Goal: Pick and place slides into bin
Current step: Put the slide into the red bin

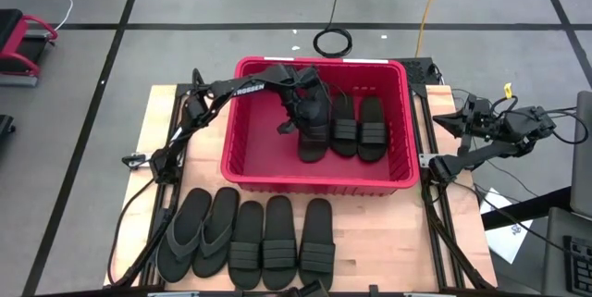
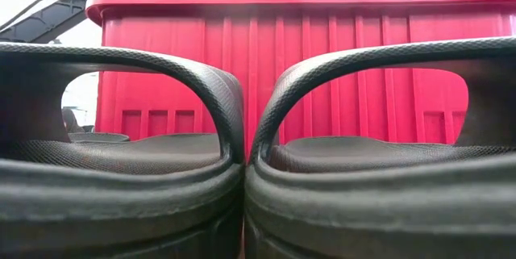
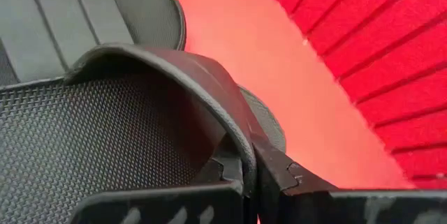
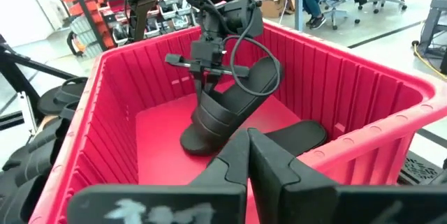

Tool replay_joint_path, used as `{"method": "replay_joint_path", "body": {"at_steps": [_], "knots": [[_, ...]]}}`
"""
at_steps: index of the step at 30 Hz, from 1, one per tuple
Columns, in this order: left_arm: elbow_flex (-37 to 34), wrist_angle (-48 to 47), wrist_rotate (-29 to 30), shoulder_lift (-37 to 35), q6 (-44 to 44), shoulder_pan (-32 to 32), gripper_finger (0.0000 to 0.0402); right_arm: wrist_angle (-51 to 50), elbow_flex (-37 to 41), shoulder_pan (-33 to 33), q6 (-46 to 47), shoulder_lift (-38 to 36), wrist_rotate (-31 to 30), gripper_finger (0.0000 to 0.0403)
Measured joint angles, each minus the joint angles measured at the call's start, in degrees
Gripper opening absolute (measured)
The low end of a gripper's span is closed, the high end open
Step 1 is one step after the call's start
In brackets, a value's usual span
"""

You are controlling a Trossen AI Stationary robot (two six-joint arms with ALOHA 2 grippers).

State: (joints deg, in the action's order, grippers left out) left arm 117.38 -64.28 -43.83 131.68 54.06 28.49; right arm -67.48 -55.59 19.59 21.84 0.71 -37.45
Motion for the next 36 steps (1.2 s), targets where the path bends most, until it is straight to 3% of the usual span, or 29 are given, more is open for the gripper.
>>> {"method": "replay_joint_path", "body": {"at_steps": [9, 18, 24, 28, 36], "knots": [[0.0, -1.7, -4.8, 0.1, 4.2, 0.9, 0.0, 2.8, 0.0, 0.0, 0.0, 0.0, 0.0, 0.0], [0.0, -3.1, -14.5, 0.1, 7.2, 0.8, 0.0, 6.7, 0.0, 0.0, 0.0, 0.0, -0.5, 0.0], [0.1, -4.5, -14.4, 3.2, 4.7, 0.7, 0.0, 7.7, 0.0, 0.0, 0.0, 0.0, -3.1, 0.0], [0.1, -6.3, -9.5, 5.3, 5.3, 0.5, 0.0, 8.4, 0.0, 0.0, 0.0, 0.0, -3.3, 0.0], [0.1, -3.4, -8.0, 5.4, 7.2, 1.1, 0.0, 11.1, 0.0, 0.0, 0.0, 0.0, -3.3, 0.0]]}}
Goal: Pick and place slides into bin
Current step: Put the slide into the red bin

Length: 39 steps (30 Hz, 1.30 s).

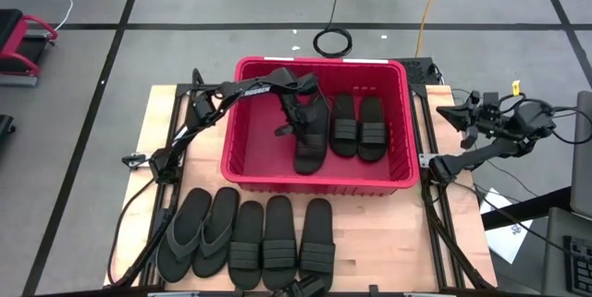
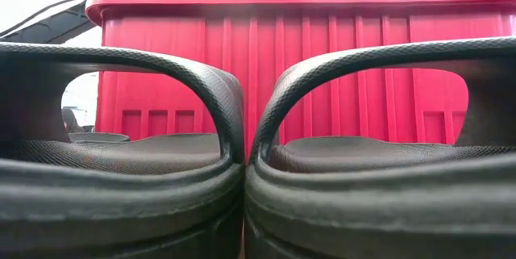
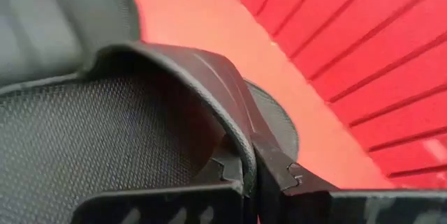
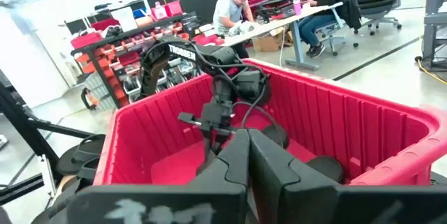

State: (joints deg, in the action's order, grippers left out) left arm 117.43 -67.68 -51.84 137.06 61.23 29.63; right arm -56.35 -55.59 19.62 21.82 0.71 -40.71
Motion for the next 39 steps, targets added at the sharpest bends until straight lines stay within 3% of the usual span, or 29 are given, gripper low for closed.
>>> {"method": "replay_joint_path", "body": {"at_steps": [13, 22, 28, 39], "knots": [[0.0, 5.7, 0.5, 1.6, -3.7, 0.8, 0.0, 1.7, 0.0, 0.0, -0.4, 0.0, 0.0, 0.0], [0.0, 8.4, 1.0, 1.6, -10.9, 0.7, 0.0008, 1.9, 0.0, 0.0, 0.0, 0.0, 0.0, 0.0], [0.0, 10.9, 0.5, 1.6, -15.7, 0.7, 0.0042, 3.4, 0.0, 0.0, 0.0, 0.0, 0.0, 0.0], [0.0, 11.1, 0.3, 1.4, -18.3, 0.7, 0.0142, 4.9, 0.0, 0.0, 0.0, 0.0, 0.3, 0.0]]}}
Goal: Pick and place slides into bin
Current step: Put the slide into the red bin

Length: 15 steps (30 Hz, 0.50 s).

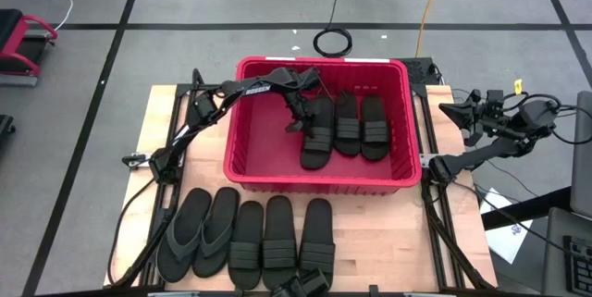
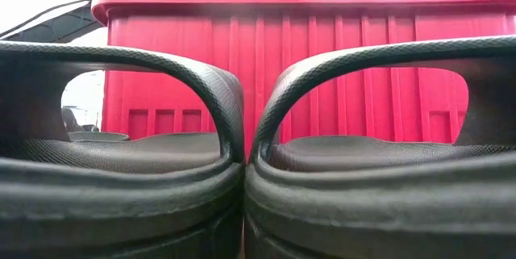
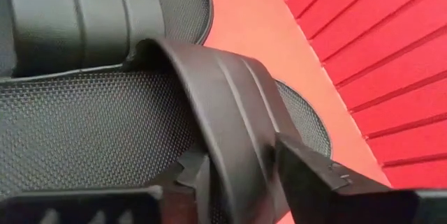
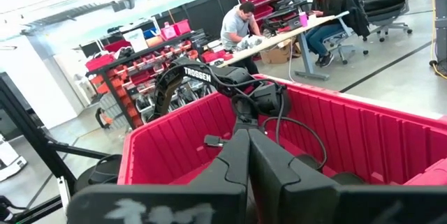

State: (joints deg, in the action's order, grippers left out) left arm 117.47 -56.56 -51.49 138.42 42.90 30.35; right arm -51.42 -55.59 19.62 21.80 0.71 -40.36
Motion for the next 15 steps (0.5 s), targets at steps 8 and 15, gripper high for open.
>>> {"method": "replay_joint_path", "body": {"at_steps": [8, 15], "knots": [[0.0, -0.3, 5.2, -4.1, -1.9, -0.1, 0.018, 0.0, 0.0, 0.0, 0.0, 0.0, 0.1, 0.0], [0.1, -0.7, 11.9, -10.7, -4.8, -0.7, 0.0186, 0.0, 0.0, 0.0, -0.2, 0.0, 0.1, 0.0]]}}
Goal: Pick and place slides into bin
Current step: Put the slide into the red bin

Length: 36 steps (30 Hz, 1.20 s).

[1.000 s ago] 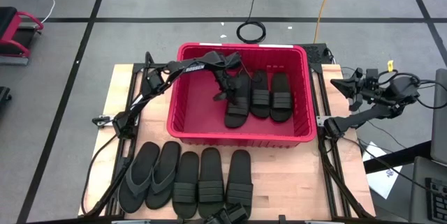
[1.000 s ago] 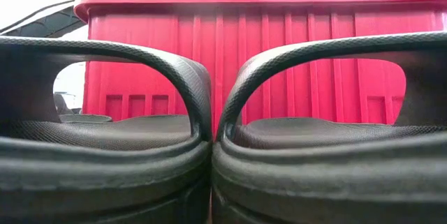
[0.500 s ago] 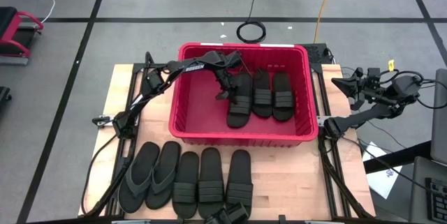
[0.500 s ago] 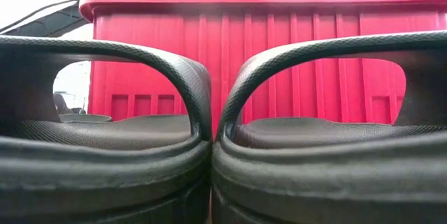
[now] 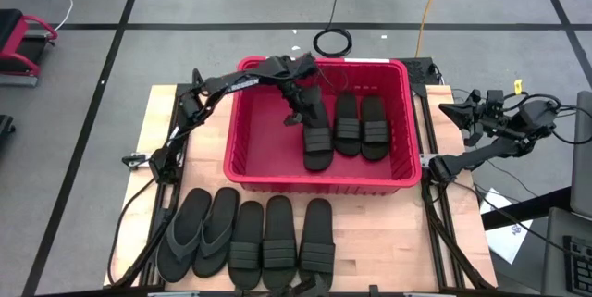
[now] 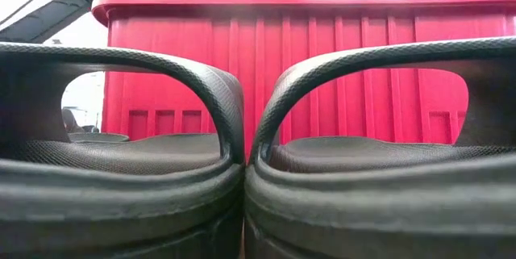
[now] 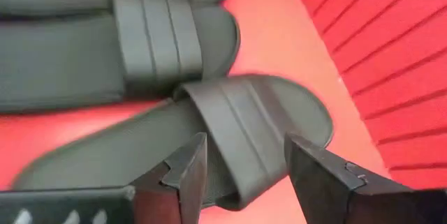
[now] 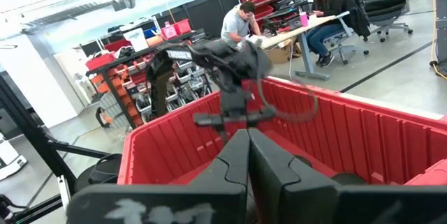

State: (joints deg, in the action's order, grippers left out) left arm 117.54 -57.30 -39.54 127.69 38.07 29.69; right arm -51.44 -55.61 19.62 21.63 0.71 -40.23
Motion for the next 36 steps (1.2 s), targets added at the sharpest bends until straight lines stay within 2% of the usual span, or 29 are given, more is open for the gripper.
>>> {"method": "replay_joint_path", "body": {"at_steps": [3, 5, 9, 11, 12, 14, 17, 19, 23, 36], "knots": [[0.0, -1.3, 3.9, -3.8, -1.8, -2.1, 0.0172, 0.0, 0.0, 0.0, 0.0, 0.0, 0.0, 0.0], [0.1, -3.4, 4.8, -5.4, -1.5, -3.7, 0.0147, 0.0, 0.0, 0.0, 0.0, 0.0, 0.0, 0.0], [0.1, -6.8, 5.2, -5.7, -1.4, -6.1, 0.006, 0.0, 0.0, 0.0, -1.2, 0.0, 0.0, 0.0], [0.0, -7.7, 8.6, -5.1, -2.3, -7.1, 0.0018, 0.0, 0.0, 0.0, -1.7, 0.0, 0.0, 0.0], [0.0, -7.6, 10.4, -4.9, -2.8, -7.6, 0.0012, 0.0, 0.0, 0.0, -1.8, 0.0, 0.0, 0.0], [0.0, -8.6, 11.3, -4.1, -1.2, -8.5, 0.0013, -0.1, 0.0, 0.0, -2.1, 0.0, 0.0, 0.0], [0.0, -11.4, 8.1, -3.5, 3.8, -9.8, 0.0007, 0.0, 0.0, 0.0, -2.8, 0.0, -0.1, 0.0], [0.0, -11.6, 7.9, -3.0, 5.4, -10.6, 0.0002, 0.0, 0.0, 0.0, -2.8, 0.0, -0.1, 0.0], [0.0, -8.1, 11.1, -1.9, 5.7, -11.4, 0.0002, 0.0, 0.0, 0.0, -2.8, 0.0, -0.1, 0.0], [-0.1, -5.3, 10.4, 3.4, 4.3, -13.3, 0.0, 0.0, 0.0, 0.0, -3.1, 0.0, -0.1, 0.0]]}}
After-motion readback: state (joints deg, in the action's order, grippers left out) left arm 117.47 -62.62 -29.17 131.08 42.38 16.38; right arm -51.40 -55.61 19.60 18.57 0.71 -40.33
